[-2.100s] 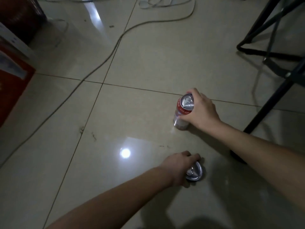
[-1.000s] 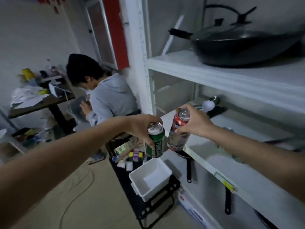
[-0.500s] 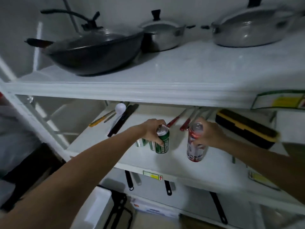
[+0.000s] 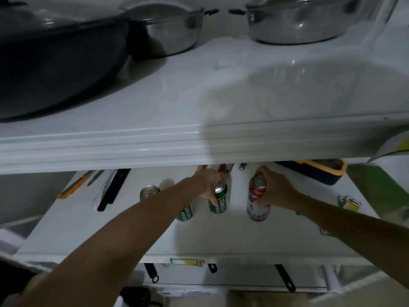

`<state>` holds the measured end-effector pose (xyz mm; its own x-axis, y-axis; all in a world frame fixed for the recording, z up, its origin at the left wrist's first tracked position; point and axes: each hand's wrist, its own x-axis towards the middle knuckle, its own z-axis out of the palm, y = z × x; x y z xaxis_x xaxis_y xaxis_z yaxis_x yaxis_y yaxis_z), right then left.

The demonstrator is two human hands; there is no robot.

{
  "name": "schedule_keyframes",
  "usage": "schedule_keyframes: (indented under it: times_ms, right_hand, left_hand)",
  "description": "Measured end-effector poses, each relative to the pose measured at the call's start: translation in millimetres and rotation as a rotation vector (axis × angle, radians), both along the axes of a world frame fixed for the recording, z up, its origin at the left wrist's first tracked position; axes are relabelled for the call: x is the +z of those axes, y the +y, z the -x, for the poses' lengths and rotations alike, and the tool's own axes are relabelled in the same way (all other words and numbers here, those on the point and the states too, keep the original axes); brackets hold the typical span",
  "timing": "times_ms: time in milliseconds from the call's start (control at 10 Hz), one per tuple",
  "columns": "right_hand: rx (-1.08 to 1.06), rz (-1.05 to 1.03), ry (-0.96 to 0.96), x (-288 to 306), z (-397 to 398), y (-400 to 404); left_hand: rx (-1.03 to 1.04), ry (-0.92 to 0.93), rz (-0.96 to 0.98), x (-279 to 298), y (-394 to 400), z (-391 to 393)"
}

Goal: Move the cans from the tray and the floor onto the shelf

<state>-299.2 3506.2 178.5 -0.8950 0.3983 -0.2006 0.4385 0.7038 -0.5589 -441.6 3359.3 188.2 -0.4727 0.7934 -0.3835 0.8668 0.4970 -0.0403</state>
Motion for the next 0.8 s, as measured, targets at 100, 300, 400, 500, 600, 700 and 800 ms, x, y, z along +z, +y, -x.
schedule_keyframes:
  times_ms: [100, 300, 400, 500, 600, 700, 800]
  right_hand:
    - [-0.015, 0.006, 0.001, -5.4, 5.7, 0.4]
    - [-0.012, 0.019, -0.029, -9.2, 13.3, 2.8]
    - [-0.006, 0.016, -0.046, -9.7, 14.4, 2.4]
    - [0.008, 0.006, -0.071, -9.6, 13.7, 2.3]
    - [0.018, -0.009, -0.102, -2.0, 12.5, -1.7]
    - [0.027, -0.07, -0.025, 7.6, 9.1, -8.6]
    - [0.01, -0.158, 0.06, 22.1, 0.0, -21.1]
  left_hand:
    - [-0.018, -0.004, 0.048, -14.2, -0.2, 4.6]
    - [-0.027, 0.008, 0.086, -30.2, -1.5, 10.0]
    - [-0.029, 0.001, 0.076, -30.8, -3.3, 9.7]
    - [-0.037, 0.0, 0.085, -31.2, -3.6, 8.8]
    - [-0.063, 0.013, 0.084, -21.7, -2.6, 5.8]
    - [-0.053, 0.017, 0.009, -8.4, -9.7, 1.3]
    - [0.009, -0.011, -0.101, 4.0, -28.7, -4.1]
